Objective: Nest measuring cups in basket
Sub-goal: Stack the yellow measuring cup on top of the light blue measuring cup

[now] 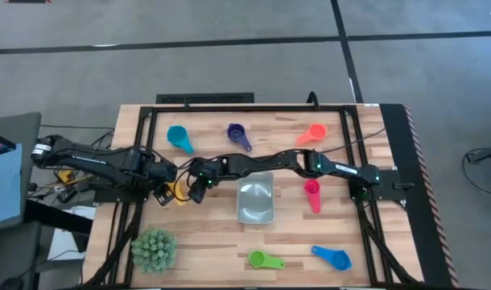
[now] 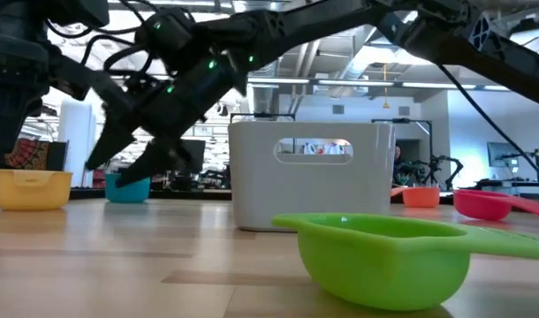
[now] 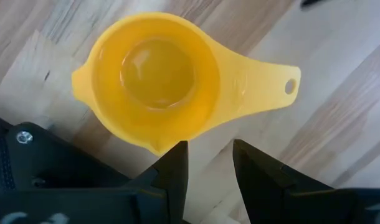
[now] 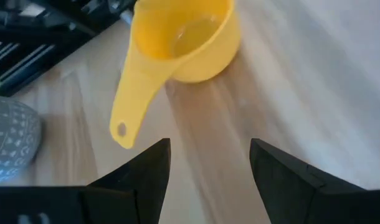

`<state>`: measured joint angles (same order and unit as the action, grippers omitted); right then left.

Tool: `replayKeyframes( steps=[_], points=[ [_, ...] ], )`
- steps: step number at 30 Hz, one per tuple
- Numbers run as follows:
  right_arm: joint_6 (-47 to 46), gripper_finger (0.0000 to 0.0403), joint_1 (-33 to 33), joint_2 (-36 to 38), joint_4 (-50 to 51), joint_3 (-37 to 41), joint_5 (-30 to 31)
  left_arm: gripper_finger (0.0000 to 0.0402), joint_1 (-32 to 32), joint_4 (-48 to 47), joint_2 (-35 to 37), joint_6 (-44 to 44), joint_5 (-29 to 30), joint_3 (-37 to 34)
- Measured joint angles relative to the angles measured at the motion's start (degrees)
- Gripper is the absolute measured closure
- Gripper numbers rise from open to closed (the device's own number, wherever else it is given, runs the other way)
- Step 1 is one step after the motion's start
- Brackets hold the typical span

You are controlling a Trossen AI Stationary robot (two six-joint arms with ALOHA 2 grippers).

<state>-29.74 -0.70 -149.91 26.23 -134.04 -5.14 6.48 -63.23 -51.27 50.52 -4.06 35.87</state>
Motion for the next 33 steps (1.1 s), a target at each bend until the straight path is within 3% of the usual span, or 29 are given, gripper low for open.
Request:
replayKeyframes(
  steps=[7, 16, 23, 29, 33],
  points=[
    [3.9, 0.0170, -3.6, 8.2, 12.5, -0.2, 3.4, 0.0288, -0.1, 0.0, 0.1, 1.2, 0.2, 0.1],
    [6.5, 0.0172, -10.4, 11.0, 22.6, -0.1, 8.1, 0.0288, 0.0, -1.2, 2.0, 3.4, 5.1, 5.5],
    [7.7, 0.0180, -14.3, 10.7, 28.0, 0.4, 8.3, 0.0288, 0.9, -3.8, 4.7, 11.3, 8.2, 6.3],
    [10.7, 0.0190, -14.2, 10.4, 27.4, 0.4, 7.2, 0.0288, 3.3, -4.0, 4.8, 18.4, 12.9, 6.3],
    [7.3, 0.0197, -14.5, 8.8, 19.1, 0.4, 1.1, 0.0288, 3.4, -3.6, 4.8, 20.8, 16.1, 6.3]
  ],
)
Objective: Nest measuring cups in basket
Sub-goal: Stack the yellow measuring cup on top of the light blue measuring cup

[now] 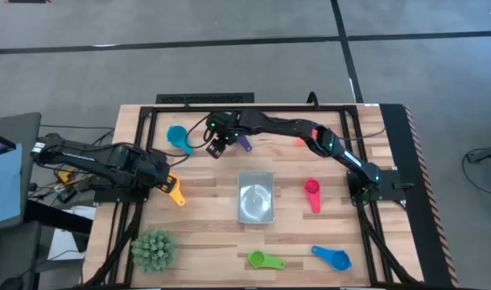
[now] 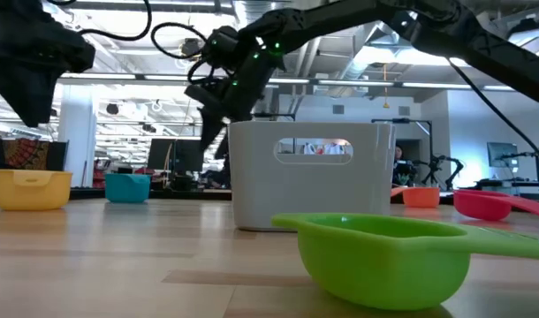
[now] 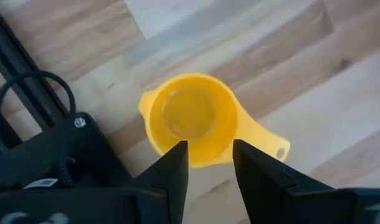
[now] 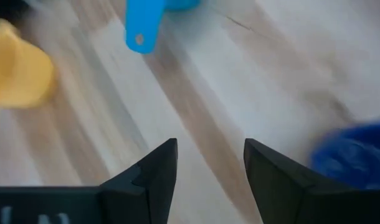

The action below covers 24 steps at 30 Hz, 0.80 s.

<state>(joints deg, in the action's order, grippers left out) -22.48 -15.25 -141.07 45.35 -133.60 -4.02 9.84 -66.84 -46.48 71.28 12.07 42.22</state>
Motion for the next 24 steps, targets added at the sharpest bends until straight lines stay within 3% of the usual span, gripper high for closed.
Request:
replayKeyframes(
  steps=[3, 10, 18, 24],
  points=[
    [-3.9, 0.0202, -0.3, -1.3, -9.3, -0.2, -4.1, 0.0288, -0.6, 0.5, 0.0, 1.1, 0.8, 0.0],
    [-8.9, 0.0198, -0.3, -7.1, -20.1, 0.0, -4.7, 0.0288, 0.1, 0.9, 0.0, 3.6, -2.8, 4.0],
    [-6.6, 0.0154, -0.7, -10.3, -26.0, 0.0, -8.3, 0.0288, 1.4, -6.7, 0.1, 5.1, 6.1, 15.1],
    [-3.7, 0.0130, -0.8, -10.2, -31.6, 0.0, -8.3, 0.0288, 1.4, -7.7, 0.0, 7.0, 8.2, 16.5]
  ],
)
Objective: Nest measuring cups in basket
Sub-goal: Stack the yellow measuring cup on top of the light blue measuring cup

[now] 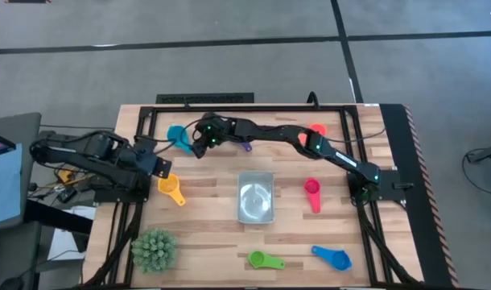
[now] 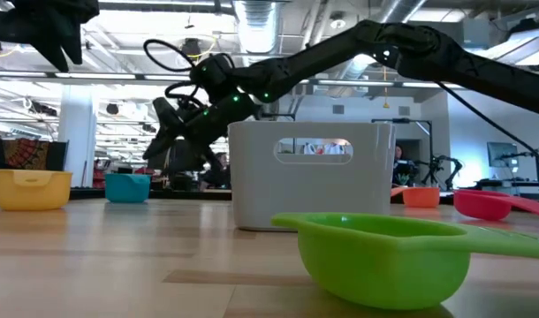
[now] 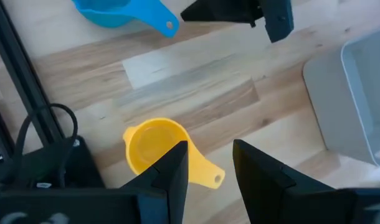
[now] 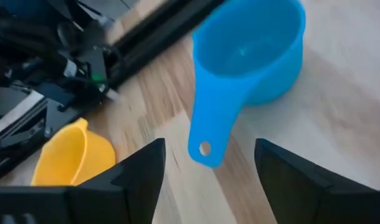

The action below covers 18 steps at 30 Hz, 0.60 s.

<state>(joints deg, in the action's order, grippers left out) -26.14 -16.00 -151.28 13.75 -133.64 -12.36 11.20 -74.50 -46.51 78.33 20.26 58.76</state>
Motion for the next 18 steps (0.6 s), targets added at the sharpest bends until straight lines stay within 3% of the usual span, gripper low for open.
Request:
replayKeyframes(
  steps=[5, 18],
  points=[
    [0.1, 0.0127, -0.3, -1.4, -4.9, -0.3, 0.1, 0.0288, 0.0, -0.1, -1.3, 3.5, -0.6, 0.0],
    [-2.1, 0.0127, -0.1, -1.8, -3.0, -1.4, 3.3, 0.0288, 0.0, 0.8, -5.4, 8.0, -2.2, 0.0]
  ],
)
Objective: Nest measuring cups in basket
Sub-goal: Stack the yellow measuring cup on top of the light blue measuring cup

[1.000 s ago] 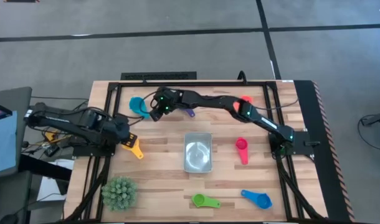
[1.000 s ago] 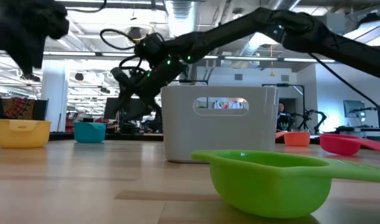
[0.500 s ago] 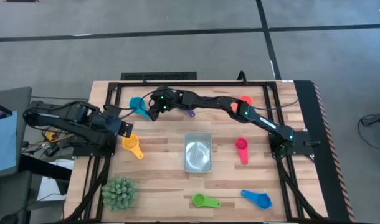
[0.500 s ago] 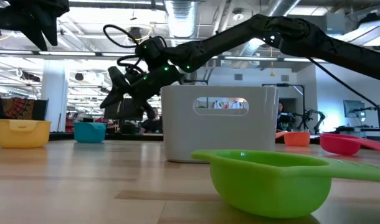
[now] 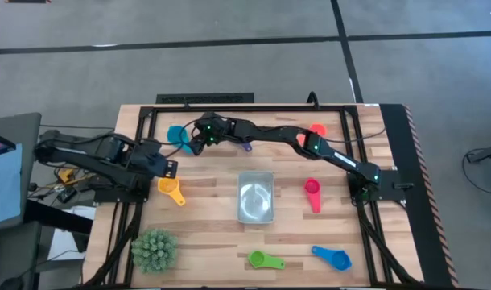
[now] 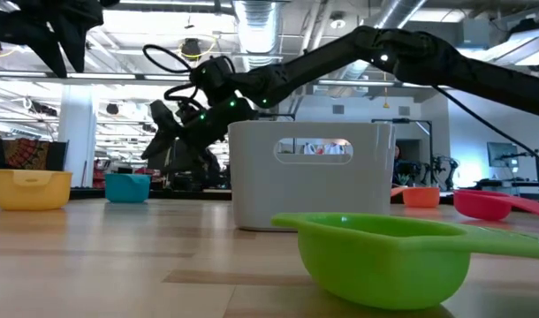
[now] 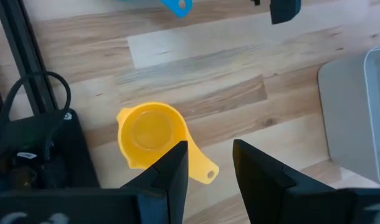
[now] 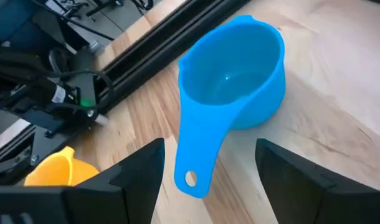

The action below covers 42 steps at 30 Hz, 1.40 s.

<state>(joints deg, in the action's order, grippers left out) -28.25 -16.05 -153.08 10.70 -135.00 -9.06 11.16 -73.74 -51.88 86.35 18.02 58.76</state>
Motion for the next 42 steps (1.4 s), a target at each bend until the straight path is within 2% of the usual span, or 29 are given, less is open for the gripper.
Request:
replayKeyframes(
  steps=[11, 23, 28, 36, 42],
  points=[
    [0.4, 0.0127, 1.8, -1.2, 2.8, 0.1, -1.4, 0.0288, 0.0, -0.1, -0.6, 2.9, -0.2, 0.0],
    [-1.7, 0.0128, 2.4, -1.9, 0.1, 0.0, 3.1, 0.0288, 0.0, -0.1, -0.6, 5.7, -1.3, 0.0],
    [-2.3, 0.0154, 2.5, -1.9, 1.6, 0.0, 2.8, 0.0288, 0.0, -0.1, -0.6, 5.9, -1.8, 0.0],
    [-9.4, 0.0214, 2.5, -1.9, 1.1, 1.4, 1.7, 0.0288, 0.0, -0.1, -0.6, 6.4, -3.2, 0.0],
    [-12.5, 0.0227, 2.2, -1.8, -1.8, 1.4, 1.6, 0.0288, 0.0, -0.1, -0.6, 6.1, -4.0, 0.0]
  ],
)
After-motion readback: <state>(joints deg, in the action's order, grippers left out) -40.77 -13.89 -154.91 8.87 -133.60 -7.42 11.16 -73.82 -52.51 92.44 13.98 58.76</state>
